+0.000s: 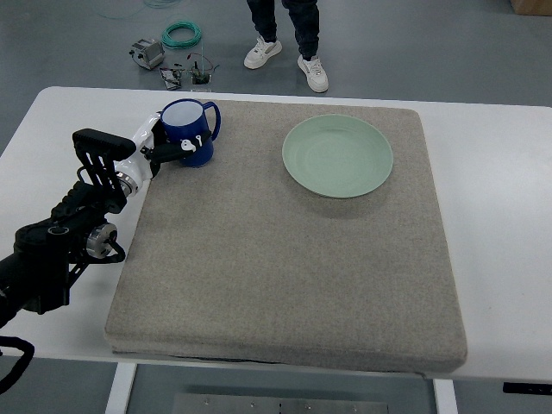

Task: Place cup left of plate with left hand
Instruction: 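Lower the blue mug onto the pad beside the plate, then open the left hand fingers and withdraw from the mug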

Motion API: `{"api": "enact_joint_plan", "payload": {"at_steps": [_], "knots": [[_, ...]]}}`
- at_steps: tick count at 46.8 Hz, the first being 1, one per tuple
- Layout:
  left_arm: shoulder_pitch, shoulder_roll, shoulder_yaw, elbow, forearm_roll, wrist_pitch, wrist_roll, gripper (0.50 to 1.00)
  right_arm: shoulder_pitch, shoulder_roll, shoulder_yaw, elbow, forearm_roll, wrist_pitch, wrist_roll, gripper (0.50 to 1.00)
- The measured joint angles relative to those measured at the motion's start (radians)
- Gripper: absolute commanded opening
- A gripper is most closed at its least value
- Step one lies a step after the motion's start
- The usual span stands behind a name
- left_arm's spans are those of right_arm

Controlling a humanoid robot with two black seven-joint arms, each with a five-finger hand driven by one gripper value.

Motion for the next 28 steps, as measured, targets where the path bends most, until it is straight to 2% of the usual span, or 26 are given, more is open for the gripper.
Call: {"api": "enact_joint_plan", "payload": {"at_steps": [1, 7, 10, 12, 16, 22, 28], "knots": [[0.0, 0.0, 0.0, 0.0, 0.0, 0.0, 0.0, 0.692, 0.0, 0.0, 0.0, 0.0, 0.0, 0.0, 0.0, 0.934], [0.002, -0.001, 0.0, 0.0, 0.0, 0.005, 0.0, 0.743, 0.0, 0.0, 0.0, 0.0, 0.0, 0.0, 0.0, 0.934], [0.002, -0.001, 0.0, -0.001, 0.0, 0.006, 0.0, 0.81, 0.0, 0.0, 0.0, 0.0, 0.0, 0.0, 0.0, 0.934], [0.002, -0.001, 0.0, -0.001, 0.0, 0.008, 0.0, 0.833, 0.0, 0.0, 0.0, 0.0, 0.0, 0.0, 0.0, 0.934], [0.002, -0.003, 0.0, -0.001, 0.0, 0.013, 0.0, 0.851, 0.0, 0.0, 0.0, 0.0, 0.0, 0.0, 0.0, 0.934], [0.002, -0.003, 0.0, -0.002, -0.001, 0.014, 0.0, 0.923, 0.0, 0.0, 0.0, 0.0, 0.0, 0.0, 0.0, 0.934], [0.002, -0.005, 0.0, -0.003, -0.001, 0.014, 0.001, 0.932, 0.0, 0.0, 0.0, 0.0, 0.0, 0.0, 0.0, 0.934]]}}
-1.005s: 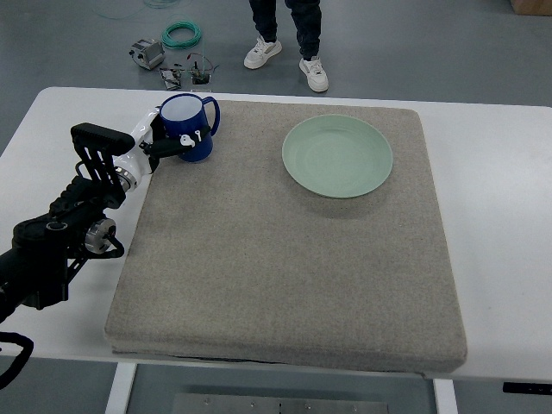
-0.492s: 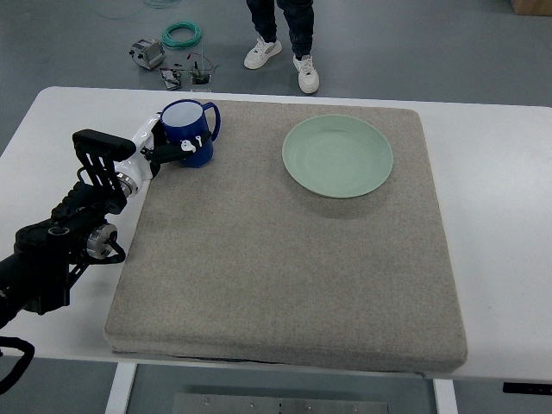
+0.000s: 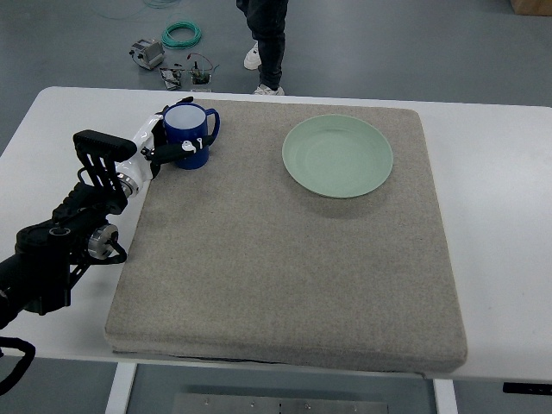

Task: Place cup left of plate with left hand
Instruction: 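Open the left hand fingers and withdraw from the mug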

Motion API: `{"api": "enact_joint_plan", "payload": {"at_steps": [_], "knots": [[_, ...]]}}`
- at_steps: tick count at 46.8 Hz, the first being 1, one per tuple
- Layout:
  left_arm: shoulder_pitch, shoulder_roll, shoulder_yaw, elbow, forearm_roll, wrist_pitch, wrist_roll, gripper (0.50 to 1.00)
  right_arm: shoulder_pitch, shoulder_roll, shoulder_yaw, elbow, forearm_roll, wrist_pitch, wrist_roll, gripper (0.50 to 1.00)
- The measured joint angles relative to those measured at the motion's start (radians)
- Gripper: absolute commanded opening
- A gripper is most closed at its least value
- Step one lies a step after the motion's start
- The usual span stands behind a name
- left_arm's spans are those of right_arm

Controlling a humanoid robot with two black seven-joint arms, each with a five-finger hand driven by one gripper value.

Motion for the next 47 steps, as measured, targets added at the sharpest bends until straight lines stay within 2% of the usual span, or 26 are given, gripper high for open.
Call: {"api": "enact_joint_plan", "payload": {"at_steps": [3, 10, 18, 37, 47], "knots": [[0.001, -0.001, 0.0, -0.002, 0.0, 0.0, 0.001, 0.962, 0.0, 0.0, 0.0, 0.0, 0.0, 0.0, 0.0, 0.934], [0.002, -0.001, 0.0, -0.009, 0.0, 0.0, 0.001, 0.964, 0.0, 0.0, 0.0, 0.0, 0.0, 0.0, 0.0, 0.934], [0.007, 0.008, -0.006, -0.066, -0.001, -0.001, 0.001, 0.99, 0.0, 0.0, 0.0, 0.0, 0.0, 0.0, 0.0, 0.934], [0.009, 0.042, -0.017, -0.087, -0.002, -0.007, 0.001, 0.992, 0.0, 0.0, 0.0, 0.0, 0.0, 0.0, 0.0, 0.934], [0.009, 0.109, -0.017, -0.156, -0.026, -0.01, 0.001, 0.992, 0.0, 0.0, 0.0, 0.0, 0.0, 0.0, 0.0, 0.934]]}}
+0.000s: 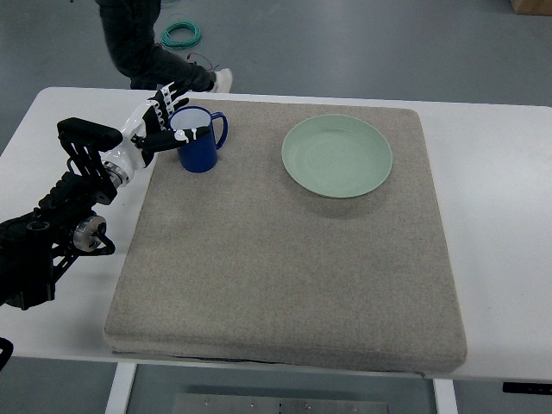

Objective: Place cup left of plate with left hand

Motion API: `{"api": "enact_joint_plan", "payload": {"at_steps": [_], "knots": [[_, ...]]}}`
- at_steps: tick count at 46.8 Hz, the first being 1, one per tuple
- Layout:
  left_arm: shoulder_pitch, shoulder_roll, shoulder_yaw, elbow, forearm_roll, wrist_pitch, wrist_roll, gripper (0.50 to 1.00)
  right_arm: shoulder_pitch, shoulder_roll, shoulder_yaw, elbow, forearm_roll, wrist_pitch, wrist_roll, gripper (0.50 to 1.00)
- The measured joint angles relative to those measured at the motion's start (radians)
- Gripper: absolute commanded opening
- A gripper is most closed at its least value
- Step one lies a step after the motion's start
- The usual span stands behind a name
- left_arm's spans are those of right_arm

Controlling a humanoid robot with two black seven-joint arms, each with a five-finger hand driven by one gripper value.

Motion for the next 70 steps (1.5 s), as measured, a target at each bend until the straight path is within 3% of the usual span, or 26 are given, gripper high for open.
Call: {"api": "enact_joint_plan", "payload": {"at_steps": [20, 40, 51, 70], "knots": [[0.023, 0.092, -0.048, -0.156, -0.04, -0.003, 0.0, 0.992, 0.0, 0.0, 0.0, 0.0, 0.0, 0.0, 0.0, 0.934], [-0.084, 0.071, -0.083, -0.156, -0.098, 0.009, 0.017, 0.992, 0.0, 0.0, 0.0, 0.0, 0.0, 0.0, 0.0, 0.934], [-0.148, -0.003, -0.081, -0.121, -0.287, 0.075, 0.125, 0.992, 0.0, 0.0, 0.0, 0.0, -0.001, 0.0, 0.0, 0.934], [-0.198, -0.027, -0.082, -0.084, -0.626, 0.103, 0.187, 0.994, 0.0, 0.0, 0.0, 0.0, 0.0, 0.0, 0.0, 0.934]]}}
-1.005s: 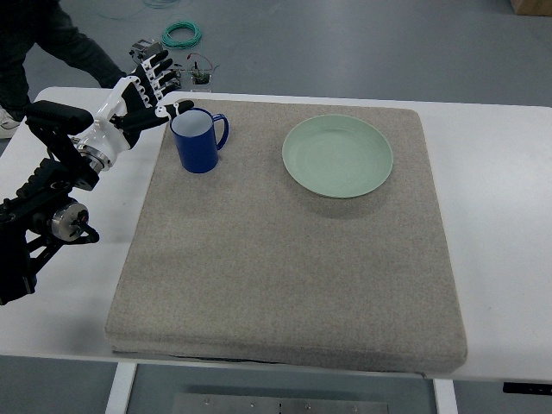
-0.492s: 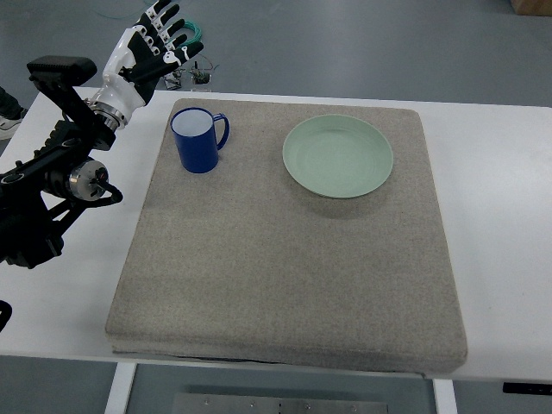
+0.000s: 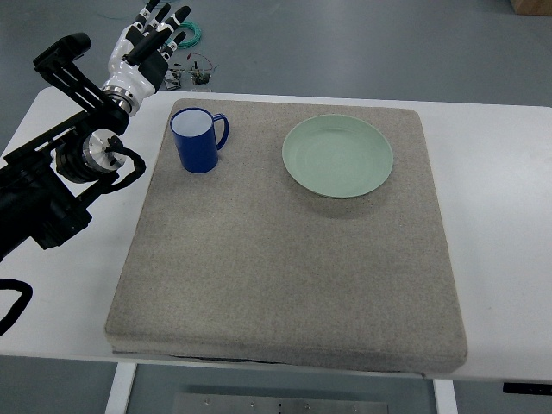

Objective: Place cup left of plate with left hand

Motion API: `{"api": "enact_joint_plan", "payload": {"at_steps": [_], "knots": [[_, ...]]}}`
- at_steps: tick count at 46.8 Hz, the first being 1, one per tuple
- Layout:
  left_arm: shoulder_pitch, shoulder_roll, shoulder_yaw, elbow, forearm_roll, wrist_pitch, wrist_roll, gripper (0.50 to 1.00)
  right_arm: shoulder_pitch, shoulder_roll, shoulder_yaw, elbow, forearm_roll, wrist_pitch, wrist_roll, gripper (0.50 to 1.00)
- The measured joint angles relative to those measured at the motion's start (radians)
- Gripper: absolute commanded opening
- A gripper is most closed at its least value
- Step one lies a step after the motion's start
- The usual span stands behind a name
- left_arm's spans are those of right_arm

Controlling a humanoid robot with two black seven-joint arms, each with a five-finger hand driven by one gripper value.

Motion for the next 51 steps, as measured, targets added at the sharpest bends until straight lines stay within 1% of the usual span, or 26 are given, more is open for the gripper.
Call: {"api": "enact_joint_plan", "payload": {"at_steps": [4, 9, 12, 16, 37, 48, 51], "knots": [[-0.013, -0.001, -0.001, 0.037, -0.062, -0.007, 0.011, 0.994, 0.0, 0.0, 0.0, 0.0, 0.0, 0.0, 0.0, 0.934], [-0.024, -0.006, -0.002, 0.071, -0.152, -0.011, 0.056, 0.992, -0.001, 0.0, 0.0, 0.0, 0.0, 0.0, 0.0, 0.934], [-0.025, -0.006, -0.002, 0.08, -0.19, -0.015, 0.081, 0.994, 0.0, 0.0, 0.0, 0.0, 0.0, 0.0, 0.0, 0.934], [-0.026, -0.007, -0.002, 0.081, -0.2, -0.018, 0.093, 0.994, 0.0, 0.0, 0.0, 0.0, 0.0, 0.0, 0.0, 0.934], [-0.04, -0.016, -0.014, 0.081, -0.184, -0.037, 0.093, 0.994, 0.0, 0.0, 0.0, 0.0, 0.0, 0.0, 0.0, 0.934], [-0.043, -0.015, -0.015, 0.084, -0.178, -0.07, 0.09, 0.994, 0.0, 0.0, 0.0, 0.0, 0.0, 0.0, 0.0, 0.934], [-0.043, -0.015, -0.02, 0.092, -0.18, -0.098, 0.082, 0.994, 0.0, 0.0, 0.0, 0.0, 0.0, 0.0, 0.0, 0.934]]}}
